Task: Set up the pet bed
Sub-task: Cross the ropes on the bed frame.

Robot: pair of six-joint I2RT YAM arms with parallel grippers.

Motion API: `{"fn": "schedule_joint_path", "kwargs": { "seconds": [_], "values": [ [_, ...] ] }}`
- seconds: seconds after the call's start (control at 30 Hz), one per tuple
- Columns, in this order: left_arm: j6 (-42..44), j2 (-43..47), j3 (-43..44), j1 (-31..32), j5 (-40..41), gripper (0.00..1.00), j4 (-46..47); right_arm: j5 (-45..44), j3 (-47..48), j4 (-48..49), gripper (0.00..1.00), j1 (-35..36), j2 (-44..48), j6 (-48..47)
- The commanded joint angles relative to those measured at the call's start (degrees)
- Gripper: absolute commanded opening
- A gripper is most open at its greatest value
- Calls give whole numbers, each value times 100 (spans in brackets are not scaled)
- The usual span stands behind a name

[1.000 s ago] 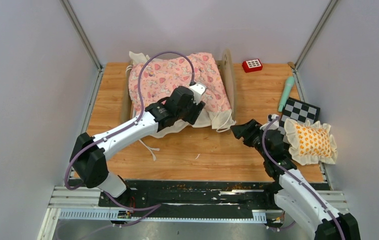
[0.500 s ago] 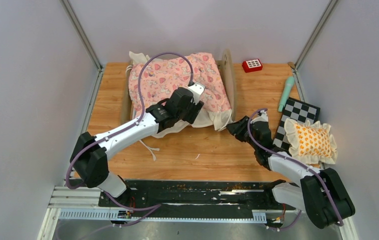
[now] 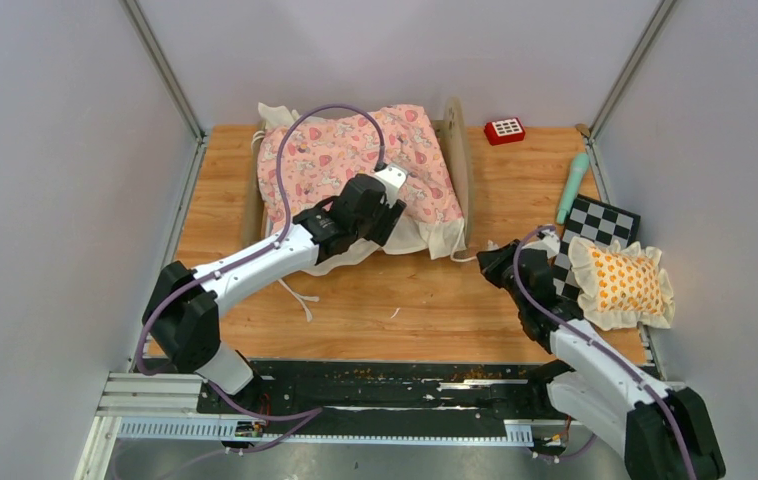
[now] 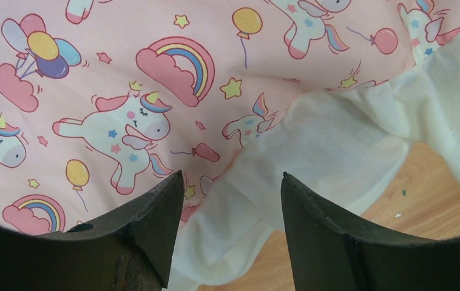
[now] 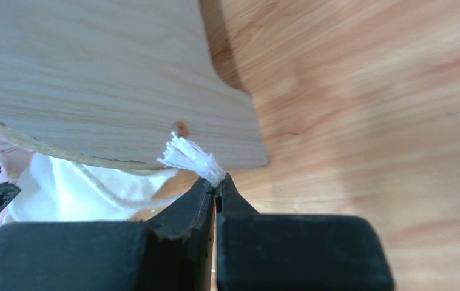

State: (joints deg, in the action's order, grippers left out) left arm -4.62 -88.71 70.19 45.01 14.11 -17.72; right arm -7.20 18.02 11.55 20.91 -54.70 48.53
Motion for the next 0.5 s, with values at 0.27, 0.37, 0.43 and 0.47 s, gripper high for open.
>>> {"fn": "schedule_joint_path", "kwargs": {
  "seconds": [0.27, 0.37, 0.43, 0.47],
  "values": [
    [-1, -103, -42, -58, 255, 67, 222, -1410, 529, -4282, 0, -25, 2184, 408],
    [-4, -95, -41, -63, 240, 67, 223, -1021, 643, -4713, 0, -25, 2481, 144],
    [24, -81, -41, -63, 244, 67, 217, -627, 698, -4924, 0, -25, 2604, -82],
    [42, -73, -41, -63, 224, 67, 215, -372, 710, -5005, 0, -26, 2655, -168]
  ]
}}
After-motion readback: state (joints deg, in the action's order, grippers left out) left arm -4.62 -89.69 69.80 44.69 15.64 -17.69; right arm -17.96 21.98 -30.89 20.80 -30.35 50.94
